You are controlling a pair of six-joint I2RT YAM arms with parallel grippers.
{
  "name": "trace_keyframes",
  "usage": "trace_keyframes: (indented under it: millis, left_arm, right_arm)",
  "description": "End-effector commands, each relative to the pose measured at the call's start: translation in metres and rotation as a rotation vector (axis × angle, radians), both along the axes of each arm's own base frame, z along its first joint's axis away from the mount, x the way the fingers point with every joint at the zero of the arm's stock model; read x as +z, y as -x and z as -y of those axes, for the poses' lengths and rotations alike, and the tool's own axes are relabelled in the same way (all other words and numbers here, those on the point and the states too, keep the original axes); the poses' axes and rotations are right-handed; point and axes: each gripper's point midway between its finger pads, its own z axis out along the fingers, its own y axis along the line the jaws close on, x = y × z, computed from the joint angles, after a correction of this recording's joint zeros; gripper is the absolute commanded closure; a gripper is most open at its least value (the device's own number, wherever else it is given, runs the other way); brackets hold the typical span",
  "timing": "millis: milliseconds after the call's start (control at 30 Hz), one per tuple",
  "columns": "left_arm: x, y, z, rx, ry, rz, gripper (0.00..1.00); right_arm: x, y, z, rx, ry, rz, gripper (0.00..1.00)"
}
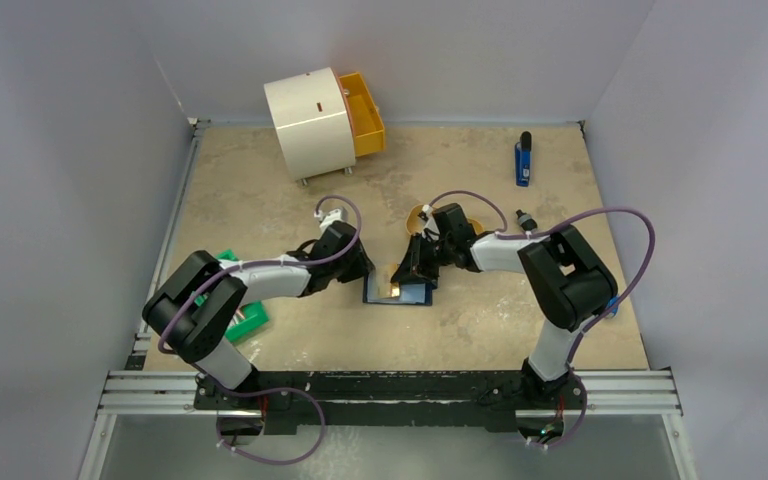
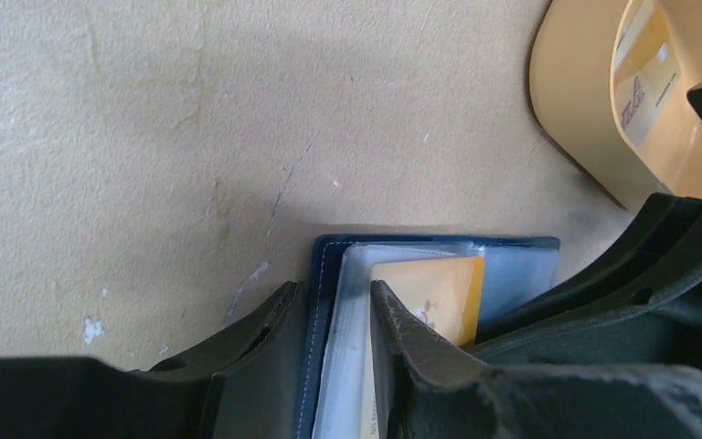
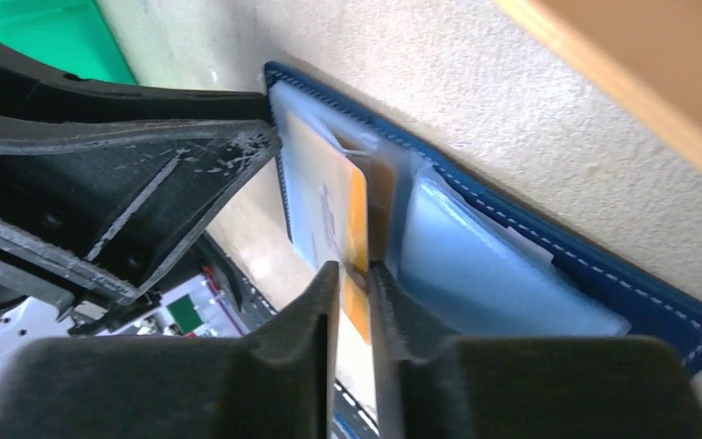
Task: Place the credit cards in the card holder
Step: Insert the credit card into the card holder.
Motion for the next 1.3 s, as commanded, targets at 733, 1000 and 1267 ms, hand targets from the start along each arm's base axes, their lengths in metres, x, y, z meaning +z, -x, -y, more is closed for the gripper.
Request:
trace_keyframes:
  millis: [733,1000,1267]
  left_arm:
    - [-0.010,0.037,-0.008,-0.017,0.066,-0.059,0.88]
    - [-0.006,0.036,-0.003,-0.028,0.095,-0.051,0.98]
    - [-0.001,0.035,-0.006,-0.018,0.083,-0.034,1.00]
  right_arm:
    - [0.016,-0.007,-0.016,-0.009,0.010,-0.004,0.59]
    - [0.015,-0.003,-0.027,0.011,0.010,-0.024,0.60]
    - [0.018,0.001,-0.024,0.024,0.051,-0.013,0.59]
